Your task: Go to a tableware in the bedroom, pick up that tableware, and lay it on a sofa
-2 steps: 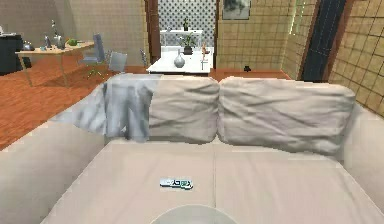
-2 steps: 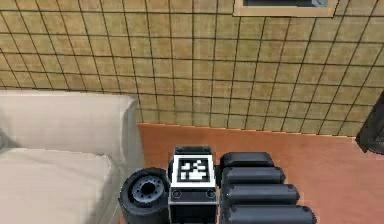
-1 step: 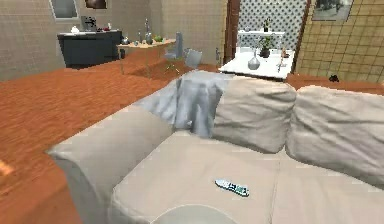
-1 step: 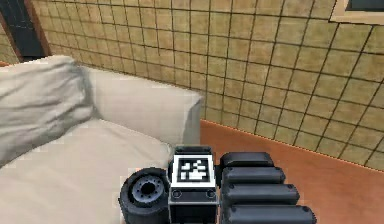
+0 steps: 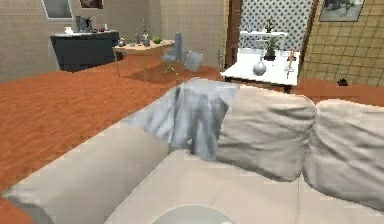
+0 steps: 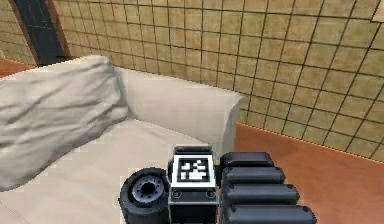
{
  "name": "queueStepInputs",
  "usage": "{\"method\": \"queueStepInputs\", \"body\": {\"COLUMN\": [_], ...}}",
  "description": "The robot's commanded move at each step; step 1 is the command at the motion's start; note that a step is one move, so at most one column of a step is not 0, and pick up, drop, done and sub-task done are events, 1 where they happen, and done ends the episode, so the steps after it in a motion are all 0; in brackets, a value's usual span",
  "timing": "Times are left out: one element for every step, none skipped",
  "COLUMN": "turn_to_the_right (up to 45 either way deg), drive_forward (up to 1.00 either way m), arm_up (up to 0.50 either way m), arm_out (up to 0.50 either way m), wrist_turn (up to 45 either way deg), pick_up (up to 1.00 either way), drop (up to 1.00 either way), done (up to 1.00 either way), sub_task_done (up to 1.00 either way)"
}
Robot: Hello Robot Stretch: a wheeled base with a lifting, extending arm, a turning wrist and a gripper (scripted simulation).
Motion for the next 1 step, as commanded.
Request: {"method": "queueStepInputs", "body": {"turn_to_the_right": [-45.0], "drive_forward": [0.0], "arm_up": [0.0], "arm_out": [0.0], "wrist_turn": [0.0], "pick_up": [0.0], "drop": [0.0], "done": [0.0], "sub_task_done": [0.0]}}
